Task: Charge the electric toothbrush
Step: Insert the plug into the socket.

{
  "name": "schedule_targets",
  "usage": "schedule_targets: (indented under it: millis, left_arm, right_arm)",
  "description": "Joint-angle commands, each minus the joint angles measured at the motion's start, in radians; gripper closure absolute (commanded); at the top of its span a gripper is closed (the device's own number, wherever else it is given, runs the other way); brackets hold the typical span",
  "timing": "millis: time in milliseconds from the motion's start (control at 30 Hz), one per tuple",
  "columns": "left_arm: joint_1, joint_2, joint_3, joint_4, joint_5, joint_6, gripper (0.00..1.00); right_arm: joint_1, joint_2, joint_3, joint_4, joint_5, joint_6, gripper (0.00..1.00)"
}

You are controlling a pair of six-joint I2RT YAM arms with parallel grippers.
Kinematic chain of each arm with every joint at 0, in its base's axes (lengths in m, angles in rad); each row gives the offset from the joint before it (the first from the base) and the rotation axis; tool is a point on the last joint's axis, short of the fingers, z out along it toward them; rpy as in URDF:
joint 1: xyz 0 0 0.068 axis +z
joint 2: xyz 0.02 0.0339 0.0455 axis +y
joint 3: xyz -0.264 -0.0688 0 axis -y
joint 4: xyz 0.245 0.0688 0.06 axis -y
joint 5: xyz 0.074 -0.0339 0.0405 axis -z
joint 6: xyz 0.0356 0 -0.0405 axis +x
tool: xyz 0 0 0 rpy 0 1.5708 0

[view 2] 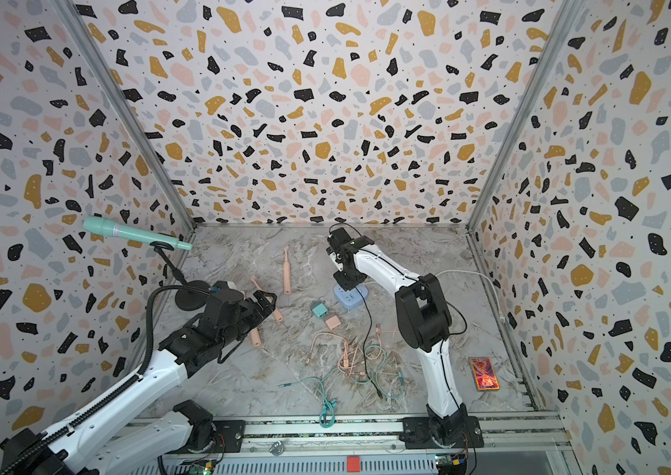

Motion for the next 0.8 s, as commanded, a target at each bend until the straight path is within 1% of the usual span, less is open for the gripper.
schedule_targets:
  millis: [0, 167, 267, 400, 533, 667, 767]
  left_arm:
    - [0.007, 0.008, -0.002, 0.023, 0.047, 0.005, 0.00]
    - [0.009, 0.022, 0.012, -0.021, 0.075, 0.040, 0.00]
    - [0.010, 0.026, 0.006, -0.026, 0.097, 0.046, 0.00]
    - [0.011, 0.049, 0.002, -0.031, 0.129, 0.067, 0.00]
    - [0.011, 0.080, 0.013, -0.047, 0.156, 0.090, 0.00]
    - [0.011, 0.092, 0.021, -0.052, 0.186, 0.103, 0.00]
    - [0.011, 0.088, 0.016, -0.055, 0.206, 0.106, 0.00]
  right_arm:
    - [-0.014, 0.091, 0.100, -0.152, -0.020, 0.033, 1.00]
    - [-0.026, 0.175, 0.154, -0.198, -0.028, 0.030, 1.00]
    - [-0.033, 0.222, 0.195, -0.223, -0.020, 0.052, 1.00]
    - [-0.042, 0.258, 0.233, -0.229, -0.059, 0.068, 1.00]
    - [-0.046, 0.238, 0.260, -0.226, -0.068, 0.086, 1.00]
    - [-0.048, 0.182, 0.279, -0.206, -0.085, 0.096, 1.00]
    - [-0.051, 0.195, 0.307, -0.203, -0.086, 0.100, 1.00]
